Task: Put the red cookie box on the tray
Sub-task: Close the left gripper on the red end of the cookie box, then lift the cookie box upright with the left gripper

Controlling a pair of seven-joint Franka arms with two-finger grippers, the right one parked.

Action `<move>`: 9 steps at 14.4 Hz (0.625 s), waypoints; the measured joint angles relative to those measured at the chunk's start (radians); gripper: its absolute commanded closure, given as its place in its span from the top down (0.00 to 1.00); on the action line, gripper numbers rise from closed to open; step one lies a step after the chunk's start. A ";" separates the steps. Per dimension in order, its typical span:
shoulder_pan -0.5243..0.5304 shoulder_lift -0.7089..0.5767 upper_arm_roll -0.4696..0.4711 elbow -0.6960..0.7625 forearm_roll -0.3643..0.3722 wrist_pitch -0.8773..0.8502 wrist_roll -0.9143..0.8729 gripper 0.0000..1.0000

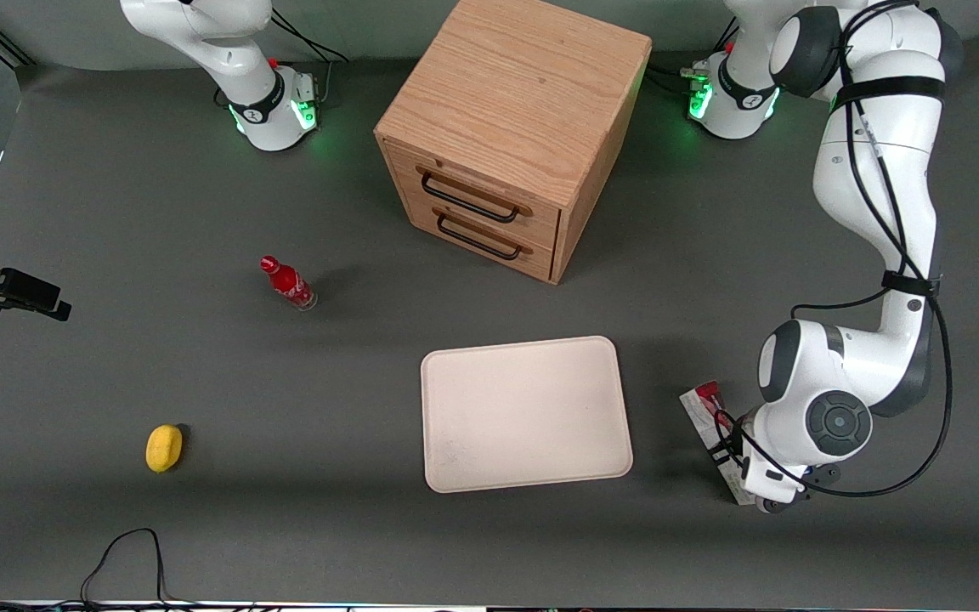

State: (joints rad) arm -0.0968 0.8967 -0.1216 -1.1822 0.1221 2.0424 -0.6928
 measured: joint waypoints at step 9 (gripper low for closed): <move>0.004 -0.236 -0.003 0.037 -0.016 -0.364 0.086 0.00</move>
State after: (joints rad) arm -0.0932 0.6608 -0.1246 -1.1449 0.1057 1.6788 -0.6065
